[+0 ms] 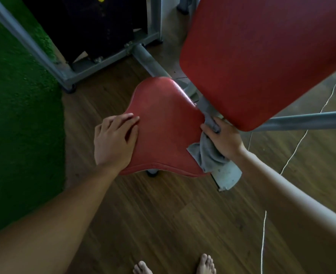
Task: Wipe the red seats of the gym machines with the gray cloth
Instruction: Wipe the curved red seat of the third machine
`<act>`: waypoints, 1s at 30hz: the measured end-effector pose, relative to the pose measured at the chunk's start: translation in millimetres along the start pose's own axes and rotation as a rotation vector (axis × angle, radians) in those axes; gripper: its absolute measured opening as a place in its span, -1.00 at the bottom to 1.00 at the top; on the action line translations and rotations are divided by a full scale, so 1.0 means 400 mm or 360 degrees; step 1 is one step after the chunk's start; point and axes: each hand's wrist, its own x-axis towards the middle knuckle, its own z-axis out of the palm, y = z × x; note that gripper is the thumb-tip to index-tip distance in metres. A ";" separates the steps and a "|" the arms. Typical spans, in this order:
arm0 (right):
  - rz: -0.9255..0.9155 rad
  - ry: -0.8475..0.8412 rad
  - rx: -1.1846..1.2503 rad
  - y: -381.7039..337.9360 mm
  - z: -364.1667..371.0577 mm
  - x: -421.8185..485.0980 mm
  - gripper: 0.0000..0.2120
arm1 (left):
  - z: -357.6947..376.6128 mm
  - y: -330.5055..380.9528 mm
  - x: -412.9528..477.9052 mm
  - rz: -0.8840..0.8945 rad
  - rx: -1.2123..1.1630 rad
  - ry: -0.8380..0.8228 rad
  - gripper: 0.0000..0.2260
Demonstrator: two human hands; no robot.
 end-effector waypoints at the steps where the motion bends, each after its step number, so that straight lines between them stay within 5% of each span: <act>1: 0.0017 -0.0017 0.0019 0.000 -0.006 0.001 -0.69 | 0.000 0.002 0.001 -0.0022 -0.0015 0.0017 -0.71; 6: -0.0170 0.0052 -0.0269 0.033 0.000 -0.132 -0.51 | 0.006 0.005 0.002 -0.0083 -0.0022 0.0062 -0.74; 13: -0.0043 -0.0016 -0.0106 0.008 0.006 0.004 -0.70 | 0.009 0.008 0.006 -0.0092 0.0018 0.0044 -0.74; 30: -0.0254 0.0122 -0.0519 -0.068 0.087 0.122 -0.42 | 0.003 0.006 0.006 -0.0101 0.0016 0.0025 -0.69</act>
